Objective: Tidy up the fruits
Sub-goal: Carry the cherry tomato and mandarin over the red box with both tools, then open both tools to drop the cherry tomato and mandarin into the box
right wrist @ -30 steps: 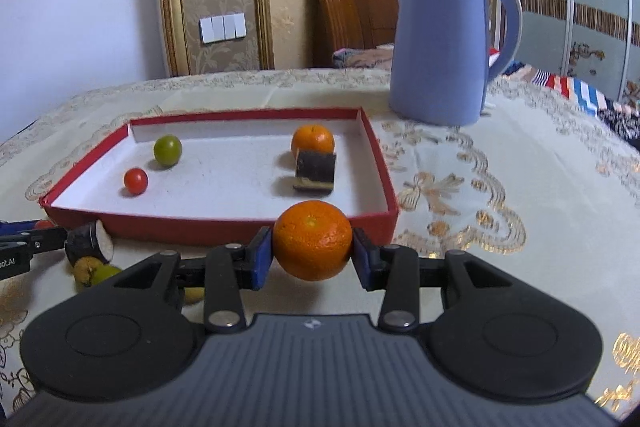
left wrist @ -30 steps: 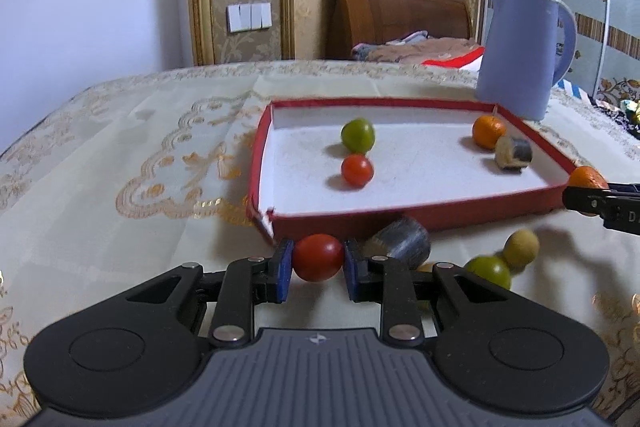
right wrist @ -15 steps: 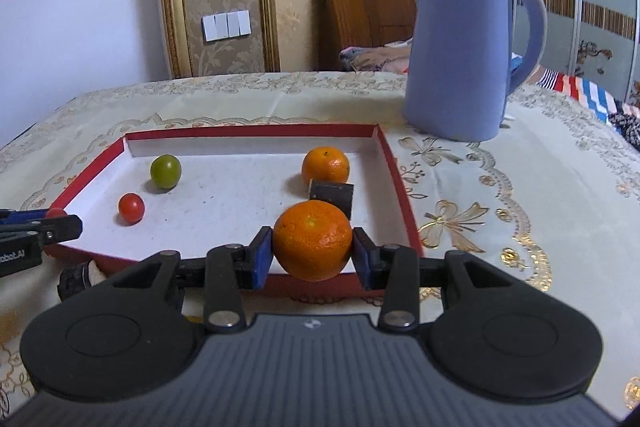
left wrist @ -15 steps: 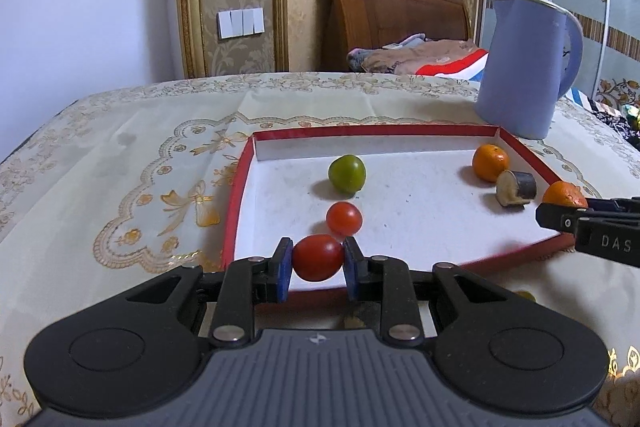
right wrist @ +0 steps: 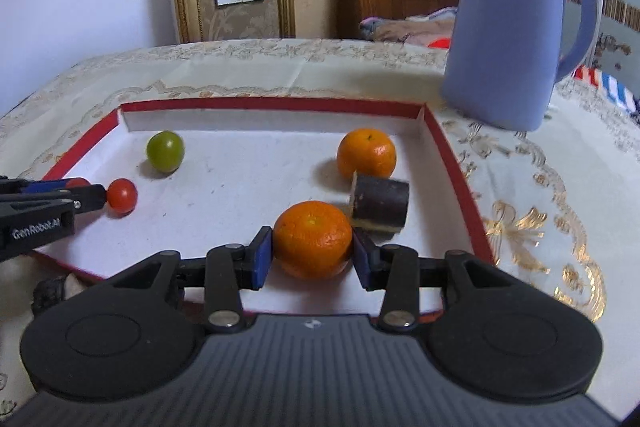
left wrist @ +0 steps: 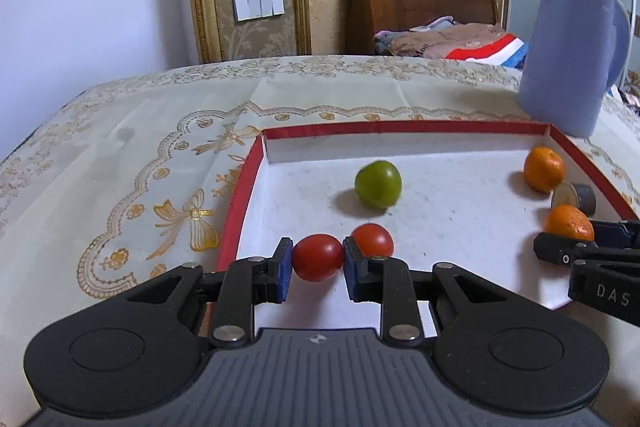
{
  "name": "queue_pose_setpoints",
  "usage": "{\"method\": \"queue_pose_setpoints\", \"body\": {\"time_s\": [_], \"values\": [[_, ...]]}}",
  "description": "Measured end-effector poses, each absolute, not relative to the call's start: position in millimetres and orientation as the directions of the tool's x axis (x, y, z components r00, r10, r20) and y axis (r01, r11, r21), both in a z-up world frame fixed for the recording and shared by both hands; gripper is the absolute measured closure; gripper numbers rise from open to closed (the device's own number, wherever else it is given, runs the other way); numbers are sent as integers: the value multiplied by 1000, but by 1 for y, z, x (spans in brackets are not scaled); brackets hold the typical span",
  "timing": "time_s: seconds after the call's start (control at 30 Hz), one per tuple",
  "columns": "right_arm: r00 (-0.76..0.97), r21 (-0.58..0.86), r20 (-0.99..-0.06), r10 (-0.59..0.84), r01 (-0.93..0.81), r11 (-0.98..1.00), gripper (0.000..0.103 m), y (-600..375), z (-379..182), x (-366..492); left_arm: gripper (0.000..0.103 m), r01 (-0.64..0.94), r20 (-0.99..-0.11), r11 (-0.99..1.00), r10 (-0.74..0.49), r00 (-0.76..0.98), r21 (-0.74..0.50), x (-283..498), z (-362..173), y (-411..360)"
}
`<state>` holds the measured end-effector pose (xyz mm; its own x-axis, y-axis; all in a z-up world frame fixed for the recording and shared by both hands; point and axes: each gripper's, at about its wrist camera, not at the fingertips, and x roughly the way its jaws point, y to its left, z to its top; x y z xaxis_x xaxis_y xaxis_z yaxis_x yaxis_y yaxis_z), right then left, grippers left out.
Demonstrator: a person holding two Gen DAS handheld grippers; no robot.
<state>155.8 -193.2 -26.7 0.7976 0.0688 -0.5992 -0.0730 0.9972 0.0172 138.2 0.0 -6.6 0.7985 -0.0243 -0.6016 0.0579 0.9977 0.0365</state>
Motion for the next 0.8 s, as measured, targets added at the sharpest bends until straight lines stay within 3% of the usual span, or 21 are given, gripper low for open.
{"method": "queue_pose_setpoints", "body": {"time_s": [0.17, 0.67, 0.7, 0.77, 0.8], "values": [[798, 17, -599, 57, -58, 998, 64, -191, -28, 170, 78, 36, -630, 999, -6, 776, 35, 155, -12, 2], [804, 24, -595, 15, -1, 1000, 61, -197, -31, 195, 78, 11, -601, 998, 26, 799, 58, 171, -15, 2], [803, 29, -596, 18, -1, 1000, 59, -198, -31, 196, 77, 11, -599, 998, 27, 800, 61, 171, -15, 2], [804, 38, -595, 24, -1, 999, 42, -199, -31, 194, 77, 11, -596, 998, 30, 802, 65, 171, -16, 1], [807, 34, -590, 17, 4, 999, 38, -199, -32, 193, 77, 10, -596, 998, 31, 802, 65, 171, -16, 1]]}}
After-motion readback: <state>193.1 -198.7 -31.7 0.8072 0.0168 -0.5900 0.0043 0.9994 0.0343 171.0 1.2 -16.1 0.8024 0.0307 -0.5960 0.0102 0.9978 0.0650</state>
